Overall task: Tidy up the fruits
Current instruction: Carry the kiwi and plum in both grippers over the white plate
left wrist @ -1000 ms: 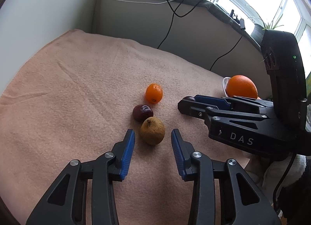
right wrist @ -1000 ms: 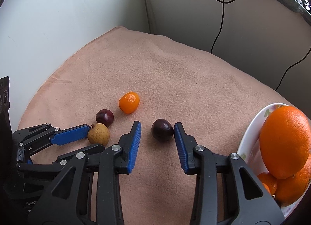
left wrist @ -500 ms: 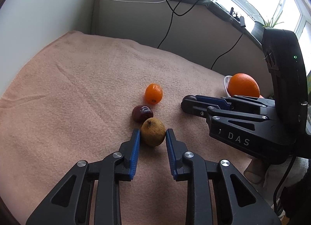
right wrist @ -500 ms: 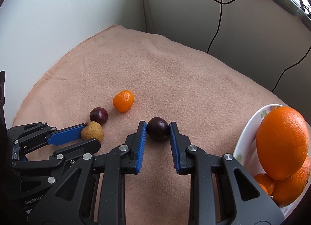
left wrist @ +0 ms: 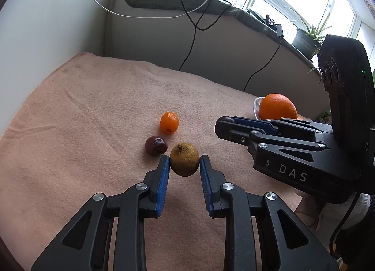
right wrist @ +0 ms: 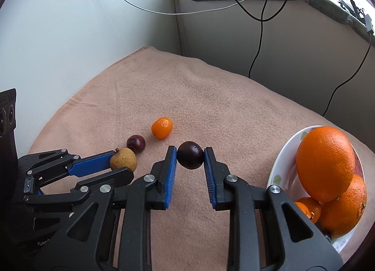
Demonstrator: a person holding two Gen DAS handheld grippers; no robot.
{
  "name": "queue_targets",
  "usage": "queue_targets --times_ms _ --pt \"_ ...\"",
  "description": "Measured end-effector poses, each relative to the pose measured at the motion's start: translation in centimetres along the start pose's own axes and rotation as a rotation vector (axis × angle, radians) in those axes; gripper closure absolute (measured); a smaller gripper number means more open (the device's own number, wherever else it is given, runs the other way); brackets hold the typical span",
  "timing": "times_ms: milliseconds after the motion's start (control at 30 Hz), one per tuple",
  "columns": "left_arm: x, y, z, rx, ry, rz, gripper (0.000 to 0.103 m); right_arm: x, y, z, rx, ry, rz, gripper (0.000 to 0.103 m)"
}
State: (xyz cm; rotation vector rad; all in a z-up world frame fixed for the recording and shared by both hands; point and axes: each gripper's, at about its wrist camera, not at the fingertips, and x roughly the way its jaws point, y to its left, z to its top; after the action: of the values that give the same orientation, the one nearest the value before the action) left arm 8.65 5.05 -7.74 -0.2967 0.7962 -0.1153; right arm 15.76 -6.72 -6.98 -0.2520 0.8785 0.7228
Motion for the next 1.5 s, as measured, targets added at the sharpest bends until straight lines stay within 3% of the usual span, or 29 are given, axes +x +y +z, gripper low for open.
queue_targets --times_ms 533,833,1200,1500 --pt "-1.7 -4.5 0.8 0.063 -0.052 -0.057 0.078 -8.2 -2.6 -2.6 0.074 -0.139 -0.002 0.078" --pt "-1.2 -7.8 1.2 0.107 -0.058 -0.103 0.078 -12.0 -5.5 -5.1 0.131 -0.191 -0.053 0.078" --pt "0.3 -11.6 1.7 0.161 -0.04 -0.16 0.078 -15.1 -10.0 -8.4 0.235 -0.205 -0.112 0.078" --pt "1.6 -14.4 1.7 0.203 -0.014 -0.192 0.078 -15.2 -12.2 -9.7 0.277 -0.192 -0.122 0.078"
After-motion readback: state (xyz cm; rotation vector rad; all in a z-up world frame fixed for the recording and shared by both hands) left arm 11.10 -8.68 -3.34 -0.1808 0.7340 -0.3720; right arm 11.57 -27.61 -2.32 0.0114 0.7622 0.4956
